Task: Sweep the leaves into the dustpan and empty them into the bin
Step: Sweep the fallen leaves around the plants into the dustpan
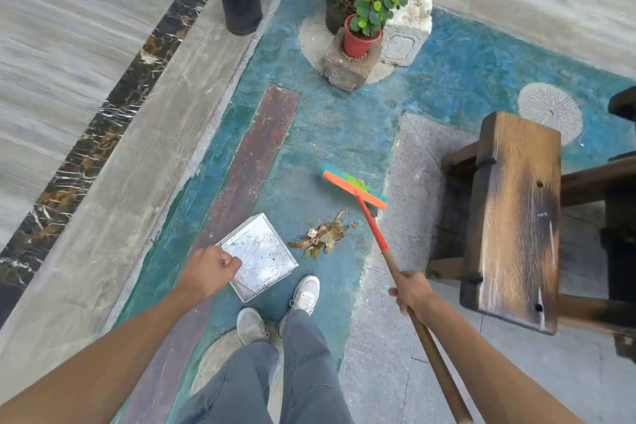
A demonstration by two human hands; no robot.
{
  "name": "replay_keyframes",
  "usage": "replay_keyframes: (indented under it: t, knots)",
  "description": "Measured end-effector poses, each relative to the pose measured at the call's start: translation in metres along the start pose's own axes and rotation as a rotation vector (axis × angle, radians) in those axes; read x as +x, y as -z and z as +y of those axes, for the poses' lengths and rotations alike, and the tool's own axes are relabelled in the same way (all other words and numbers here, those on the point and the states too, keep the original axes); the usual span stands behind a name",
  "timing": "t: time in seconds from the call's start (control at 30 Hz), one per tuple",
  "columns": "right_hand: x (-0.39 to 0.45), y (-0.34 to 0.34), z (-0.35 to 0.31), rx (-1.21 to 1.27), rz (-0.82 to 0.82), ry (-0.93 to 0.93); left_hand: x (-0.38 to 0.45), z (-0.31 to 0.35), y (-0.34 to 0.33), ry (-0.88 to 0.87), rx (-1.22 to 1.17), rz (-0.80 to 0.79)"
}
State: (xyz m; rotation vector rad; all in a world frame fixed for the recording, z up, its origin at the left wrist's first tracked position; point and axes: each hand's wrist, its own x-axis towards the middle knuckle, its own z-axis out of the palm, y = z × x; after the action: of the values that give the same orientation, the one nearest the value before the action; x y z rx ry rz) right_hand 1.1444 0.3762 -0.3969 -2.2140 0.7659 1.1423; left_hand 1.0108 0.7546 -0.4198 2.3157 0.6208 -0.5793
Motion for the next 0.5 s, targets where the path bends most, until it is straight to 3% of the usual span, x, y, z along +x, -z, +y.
replay_keyframes:
  t: [0.1,0.37,0.5]
  knots:
    - [0.017,-0.008,-0.015,0.055,0.023,-0.063,0.017,0.0,-0.001,-0.029,0.04,-0.05]
    - [0.034,-0.005,-0.028,-0.181,0.025,-0.153,0.036,0.009,-0.019,-0.047,0.19,-0.137]
    - [0.034,-0.014,-0.015,-0.242,-0.051,-0.184,0.042,0.013,-0.03,-0.031,0.198,-0.146]
